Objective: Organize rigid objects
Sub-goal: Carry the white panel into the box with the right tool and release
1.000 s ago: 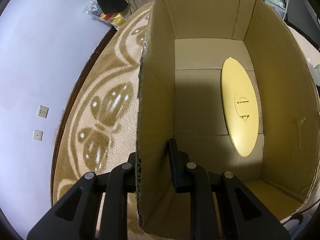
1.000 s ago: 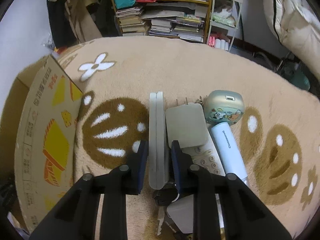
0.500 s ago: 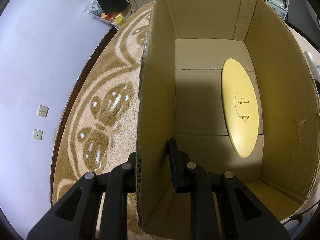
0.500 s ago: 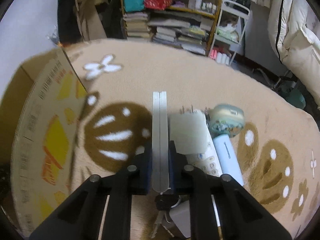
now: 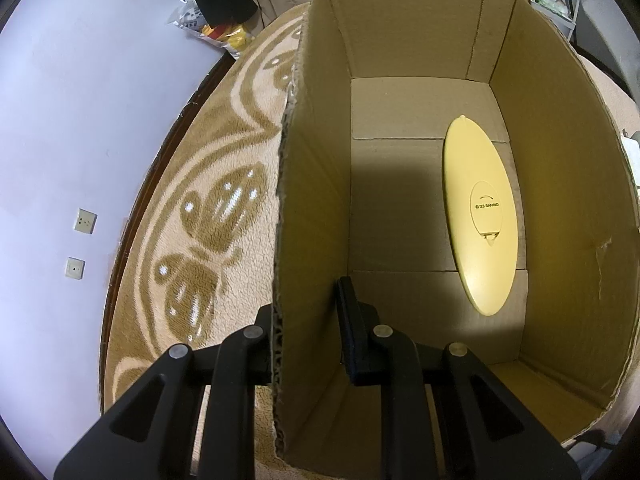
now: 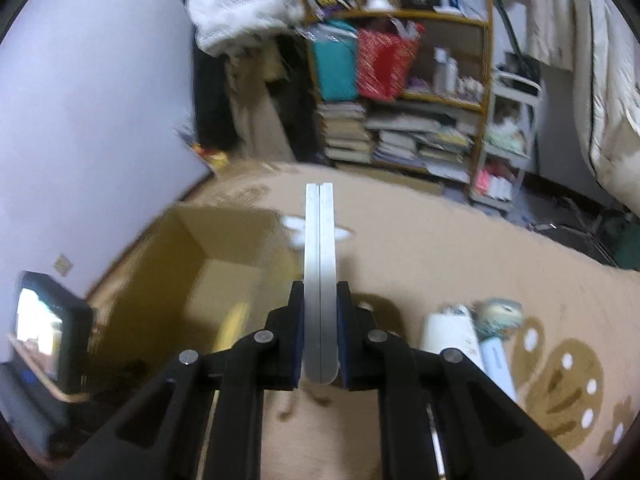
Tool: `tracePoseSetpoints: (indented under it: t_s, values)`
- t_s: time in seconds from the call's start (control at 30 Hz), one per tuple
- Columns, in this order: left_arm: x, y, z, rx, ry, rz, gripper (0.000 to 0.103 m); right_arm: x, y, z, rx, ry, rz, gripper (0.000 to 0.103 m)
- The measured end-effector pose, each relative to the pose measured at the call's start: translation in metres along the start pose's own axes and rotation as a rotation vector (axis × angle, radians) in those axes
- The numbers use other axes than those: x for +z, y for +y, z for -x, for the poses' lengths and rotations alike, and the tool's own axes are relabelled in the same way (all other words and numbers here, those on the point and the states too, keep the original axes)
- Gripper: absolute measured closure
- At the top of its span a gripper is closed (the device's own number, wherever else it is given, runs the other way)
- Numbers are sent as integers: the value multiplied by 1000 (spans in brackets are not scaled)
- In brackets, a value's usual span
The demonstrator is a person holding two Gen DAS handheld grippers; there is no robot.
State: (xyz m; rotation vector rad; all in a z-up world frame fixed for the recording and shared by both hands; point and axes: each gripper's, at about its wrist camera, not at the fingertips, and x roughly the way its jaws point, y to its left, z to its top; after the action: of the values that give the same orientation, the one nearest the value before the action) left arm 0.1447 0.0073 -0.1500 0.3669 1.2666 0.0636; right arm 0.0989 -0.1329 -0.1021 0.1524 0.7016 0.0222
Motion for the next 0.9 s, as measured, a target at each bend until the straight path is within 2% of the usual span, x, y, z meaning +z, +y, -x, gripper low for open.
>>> tracePoseSetpoints:
  t_s: [0.13,0.3,0.9]
  values:
    - [0,-1,0,-2,0,2,84,4,23,2,85,-11,14,88]
    - [0,-2,1,2,0,0,84,0,38,1,128,3,35,88]
    - [-1,-2,2,2,0,-1,84,-25,52,-33,158,125,79,88]
